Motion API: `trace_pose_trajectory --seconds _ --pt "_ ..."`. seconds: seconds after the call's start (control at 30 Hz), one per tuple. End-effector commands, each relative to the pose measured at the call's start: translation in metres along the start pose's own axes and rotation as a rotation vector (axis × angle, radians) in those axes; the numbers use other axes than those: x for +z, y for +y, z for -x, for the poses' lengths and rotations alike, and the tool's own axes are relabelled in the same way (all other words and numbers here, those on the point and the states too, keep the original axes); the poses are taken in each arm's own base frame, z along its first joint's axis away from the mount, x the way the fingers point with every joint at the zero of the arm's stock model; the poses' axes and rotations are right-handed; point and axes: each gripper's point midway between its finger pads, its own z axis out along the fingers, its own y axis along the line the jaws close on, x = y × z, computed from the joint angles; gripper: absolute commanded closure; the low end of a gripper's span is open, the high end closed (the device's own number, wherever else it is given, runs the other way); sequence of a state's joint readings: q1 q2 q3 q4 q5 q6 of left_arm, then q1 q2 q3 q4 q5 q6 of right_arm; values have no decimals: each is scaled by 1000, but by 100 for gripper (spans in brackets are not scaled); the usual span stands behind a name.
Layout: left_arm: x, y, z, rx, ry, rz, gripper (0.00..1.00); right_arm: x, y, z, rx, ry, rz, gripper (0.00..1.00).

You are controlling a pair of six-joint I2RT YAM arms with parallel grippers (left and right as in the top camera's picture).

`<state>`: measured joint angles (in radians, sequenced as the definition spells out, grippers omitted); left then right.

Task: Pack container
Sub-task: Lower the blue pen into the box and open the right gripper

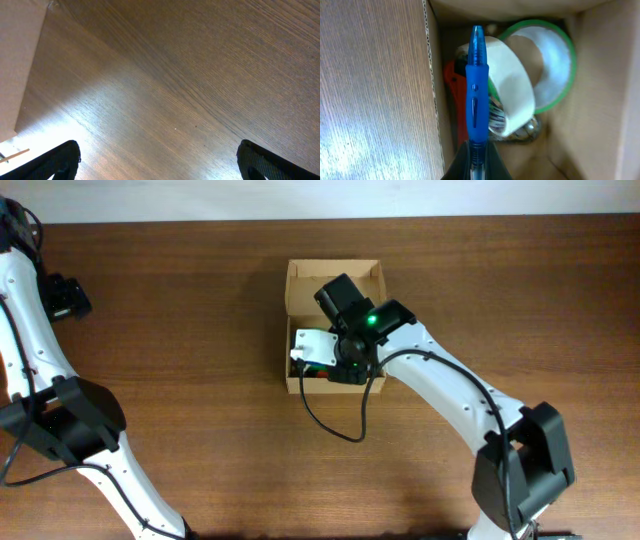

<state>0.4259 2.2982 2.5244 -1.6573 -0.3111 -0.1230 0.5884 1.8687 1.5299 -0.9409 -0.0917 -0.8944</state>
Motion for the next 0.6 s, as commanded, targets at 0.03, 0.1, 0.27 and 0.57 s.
trace_pose_trajectory --seconds 0.03,0.1,0.27,0.57 --pt "-5 4 -1 6 -9 5 0 10 5 6 -7 -14 43 96" --pt "-5 4 -1 6 -9 5 0 14 7 5 -5 -6 54 96" --pt "-5 4 -1 6 -9 5 0 16 17 6 0 -19 106 96" --pt "-5 4 -1 6 -9 5 0 16 21 3 26 -7 121 67"
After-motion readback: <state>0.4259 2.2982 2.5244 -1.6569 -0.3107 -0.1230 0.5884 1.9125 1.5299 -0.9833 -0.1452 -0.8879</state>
